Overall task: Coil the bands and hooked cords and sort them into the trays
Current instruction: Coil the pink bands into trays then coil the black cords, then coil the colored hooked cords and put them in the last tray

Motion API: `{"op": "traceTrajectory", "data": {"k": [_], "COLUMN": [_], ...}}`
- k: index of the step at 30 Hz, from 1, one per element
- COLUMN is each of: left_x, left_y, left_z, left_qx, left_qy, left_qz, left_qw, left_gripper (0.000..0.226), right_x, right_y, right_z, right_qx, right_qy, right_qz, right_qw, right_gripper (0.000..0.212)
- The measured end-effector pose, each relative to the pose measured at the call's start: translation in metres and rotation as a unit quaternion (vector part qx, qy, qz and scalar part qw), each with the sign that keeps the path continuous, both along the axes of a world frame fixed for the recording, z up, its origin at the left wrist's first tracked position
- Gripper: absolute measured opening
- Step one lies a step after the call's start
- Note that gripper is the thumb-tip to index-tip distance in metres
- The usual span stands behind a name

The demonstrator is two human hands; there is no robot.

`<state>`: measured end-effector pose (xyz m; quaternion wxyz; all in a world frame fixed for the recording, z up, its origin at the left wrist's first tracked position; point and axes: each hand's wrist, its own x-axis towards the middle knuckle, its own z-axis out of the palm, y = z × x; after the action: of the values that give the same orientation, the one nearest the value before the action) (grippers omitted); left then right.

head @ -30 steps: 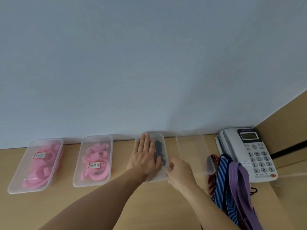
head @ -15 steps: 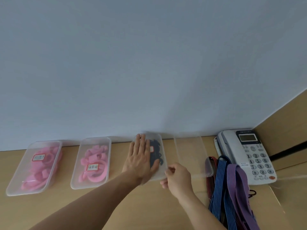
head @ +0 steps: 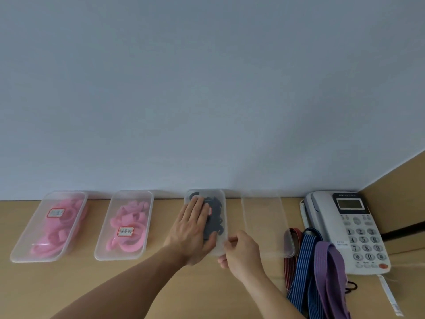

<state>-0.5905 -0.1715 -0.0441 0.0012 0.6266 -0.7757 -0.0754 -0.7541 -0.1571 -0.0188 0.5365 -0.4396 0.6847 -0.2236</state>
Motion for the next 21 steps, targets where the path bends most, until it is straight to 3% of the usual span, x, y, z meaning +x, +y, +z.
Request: {"op": "traceTrajectory", "data": {"k": [6,10,15,21], "left_x": [-0.004,-0.009,-0.043,-0.073], "left_y": [-0.002,-0.009,0.003,0.047], "left_z": [0.005,0.037,0.067,0.065], "left_qx": [0.036,0.059,0.016,0.023], "left_qy": [-0.032,-0.029,0.128,0.225], "left_qz": [0.005,0.015,0.044,0.043], "left_qw": [0.999,0.998,0.991,0.973], "left_gripper": [0.082,0.071,0.051,0.047], "right_x": [-0.005,-0.022,-0.045,-0.092], "right_y": [-0.001,-0.001,0.012,0.050], "right_z": [0.004,0.022,0.049,0.062], "right_qx": [-0.013,-0.108,-0.241,-0.247], "right_qy": [0.051,0.149,0.187,0.268], "right_qz": [0.070,0.138,0.119,0.106], "right_qw": [0.996,0.973,0.945,0.925], "right_gripper": [0.009,0.007,0.018,0.016]}}
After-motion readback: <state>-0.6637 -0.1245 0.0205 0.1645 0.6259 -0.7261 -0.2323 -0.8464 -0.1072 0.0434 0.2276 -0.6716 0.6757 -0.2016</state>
